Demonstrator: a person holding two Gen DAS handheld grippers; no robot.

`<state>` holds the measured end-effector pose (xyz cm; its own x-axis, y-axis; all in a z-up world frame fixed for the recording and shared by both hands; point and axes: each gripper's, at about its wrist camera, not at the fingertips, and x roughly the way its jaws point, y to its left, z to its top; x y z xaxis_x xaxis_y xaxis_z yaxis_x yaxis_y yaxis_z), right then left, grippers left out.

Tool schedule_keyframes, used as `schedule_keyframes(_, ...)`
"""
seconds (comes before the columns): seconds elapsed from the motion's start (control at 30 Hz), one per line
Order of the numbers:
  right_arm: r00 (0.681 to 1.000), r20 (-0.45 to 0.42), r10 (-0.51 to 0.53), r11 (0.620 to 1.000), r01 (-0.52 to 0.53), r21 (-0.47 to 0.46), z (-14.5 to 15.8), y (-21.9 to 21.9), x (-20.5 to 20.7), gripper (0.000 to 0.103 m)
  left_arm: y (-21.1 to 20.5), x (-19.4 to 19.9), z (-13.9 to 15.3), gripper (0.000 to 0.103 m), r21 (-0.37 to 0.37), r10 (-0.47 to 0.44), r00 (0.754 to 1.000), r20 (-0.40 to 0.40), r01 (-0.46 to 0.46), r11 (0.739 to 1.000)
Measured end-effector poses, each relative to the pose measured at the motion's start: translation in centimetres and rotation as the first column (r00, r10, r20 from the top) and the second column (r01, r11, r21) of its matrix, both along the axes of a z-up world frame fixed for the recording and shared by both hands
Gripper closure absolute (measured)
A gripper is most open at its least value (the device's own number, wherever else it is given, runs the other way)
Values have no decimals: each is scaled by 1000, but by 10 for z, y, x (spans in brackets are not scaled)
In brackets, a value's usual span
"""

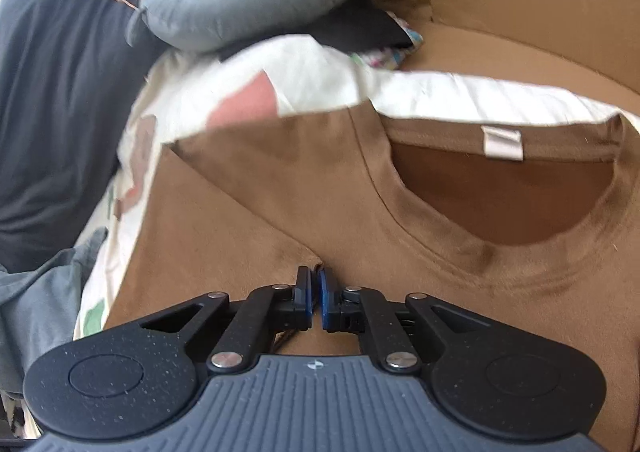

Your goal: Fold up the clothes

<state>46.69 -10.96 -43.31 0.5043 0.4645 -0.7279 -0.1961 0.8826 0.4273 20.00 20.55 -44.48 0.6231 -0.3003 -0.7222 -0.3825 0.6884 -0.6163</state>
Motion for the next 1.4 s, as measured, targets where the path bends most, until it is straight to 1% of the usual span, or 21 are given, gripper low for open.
schedule_keyframes(0.07, 1000, 19, 12, 999, -12, -33, 4, -3, -3, 98, -1, -4, 10, 87, 55, -24, 1000, 1, 24, 998)
schedule_keyframes(0.13, 999, 40, 29, 998, -27, -49, 9, -6, -6, 98, 2, -7, 19, 87, 84, -18, 1000, 18, 17, 996)
schedule_keyframes(0.2, 997, 64, 50, 997, -46, -55, 14, -7, -11, 98, 7, -5, 26, 87, 98, -1, 999, 35, -2, 995)
schedule_keyframes(0.27, 993, 87, 78, 995, -73, -61, 19, -5, -15, 98, 11, -2, 26, 87, 88, 13, 999, 32, -16, 996)
schedule_keyframes(0.33, 989, 100, 107, 993, -101, -60, 23, -1, -19, 98, 13, 0, 21, 81, 60, 24, 999, 26, -25, 998)
schedule_keyframes(0.4, 986, 103, 128, 991, -123, -55, 25, 4, -21, 98, 12, 4, 14, 61, 43, 33, 999, 31, -34, 998)
schedule_keyframes(0.47, 984, 104, 143, 989, -138, -48, 26, 10, -23, 98, 10, 4, 8, 52, 28, 42, 998, 54, -44, 999)
schedule_keyframes(0.5, 984, 102, 148, 989, -144, -42, 26, 12, -24, 98, 10, 4, 5, 51, 17, 49, 997, 65, -50, 999)
schedule_keyframes(0.53, 983, 101, 153, 988, -150, -36, 25, 14, -25, 98, 10, 5, 1, 52, 5, 54, 996, 74, -54, 999)
schedule_keyframes(0.63, 981, 101, 164, 986, -164, -14, 24, 21, -27, 98, 8, 13, -10, 59, -34, 63, 993, 97, -60, 998)
schedule_keyframes(0.73, 978, 97, 185, 983, -186, -3, 21, 29, -28, 98, 9, 17, -14, 69, -87, 74, 992, 103, -65, 994)
schedule_keyframes(0.8, 977, 85, 194, 981, -195, -4, 17, 34, -27, 98, 11, 17, -20, 82, -161, 86, 991, 106, -69, 985)
schedule_keyframes(0.83, 978, 73, 194, 981, -194, -3, 13, 35, -26, 98, 12, 16, -24, 85, -214, 100, 989, 106, -75, 974)
schedule_keyframes(0.87, 979, 60, 194, 981, -194, -3, 10, 36, -25, 98, 13, 15, -27, 91, -256, 107, 989, 105, -77, 964)
schedule_keyframes(0.93, 983, 33, 180, 984, -180, 6, 2, 36, -23, 98, 11, 14, -30, 94, -281, 99, 990, 99, -68, 957)
schedule_keyframes(0.97, 984, 26, 175, 985, -175, 9, -1, 35, -22, 99, 10, 13, -31, 97, -293, 98, 991, 96, -66, 954)
schedule_keyframes(1.03, 986, 12, 165, 986, -165, 15, -7, 35, -22, 98, 11, 10, -34, 97, -321, 107, 991, 85, -75, 944)
schedule_keyframes(1.1, 987, 10, 159, 987, -159, 15, -8, 34, -22, 95, 13, 8, -36, 97, -321, 114, 991, 71, -86, 943)
schedule_keyframes(1.23, 988, 11, 155, 988, -155, 12, -6, 33, -21, 95, 12, 5, -33, 97, -293, 92, 994, 60, -70, 953)
schedule_keyframes(1.3, 987, 26, 161, 987, -161, 4, 0, 33, -22, 98, 11, 1, -29, 95, -260, 60, 997, 47, -46, 964)
schedule_keyframes(1.4, 979, 53, 199, 980, -200, 17, 12, 35, -28, 98, 11, -5, -18, 91, -204, 28, 999, 46, -18, 979)
